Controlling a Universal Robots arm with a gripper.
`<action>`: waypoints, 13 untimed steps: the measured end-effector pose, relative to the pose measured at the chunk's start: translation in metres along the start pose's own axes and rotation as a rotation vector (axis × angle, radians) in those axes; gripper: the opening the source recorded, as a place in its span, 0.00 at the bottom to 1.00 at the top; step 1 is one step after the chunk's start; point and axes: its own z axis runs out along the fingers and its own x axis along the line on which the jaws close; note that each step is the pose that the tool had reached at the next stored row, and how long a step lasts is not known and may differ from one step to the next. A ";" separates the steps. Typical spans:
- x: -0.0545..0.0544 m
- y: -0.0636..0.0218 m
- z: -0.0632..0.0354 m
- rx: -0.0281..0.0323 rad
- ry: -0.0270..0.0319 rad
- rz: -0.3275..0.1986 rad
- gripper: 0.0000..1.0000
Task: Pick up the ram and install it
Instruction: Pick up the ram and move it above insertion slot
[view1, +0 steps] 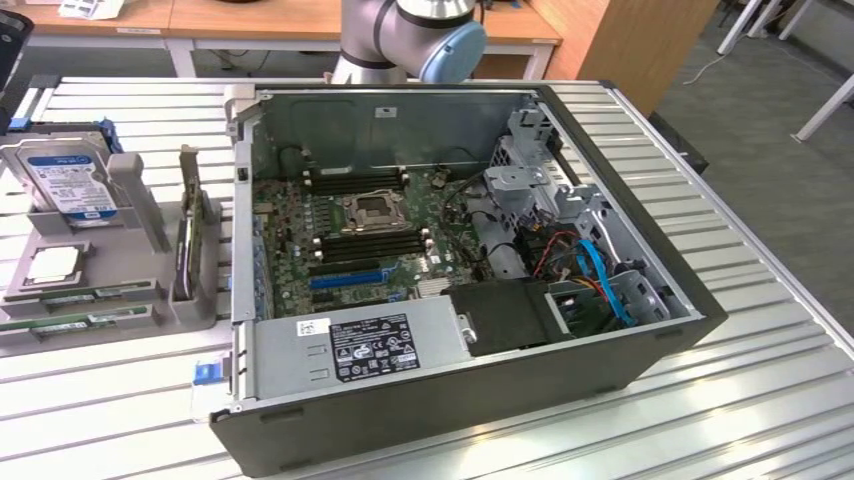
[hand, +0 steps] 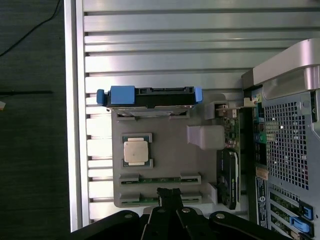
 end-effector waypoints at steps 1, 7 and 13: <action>0.000 0.0000 0.0000 -0.0001 0.0000 0.000 0.10; 0.000 0.0000 0.0000 -0.0001 0.0000 0.000 0.10; 0.000 0.0000 0.0000 -0.0003 0.0007 -0.014 0.10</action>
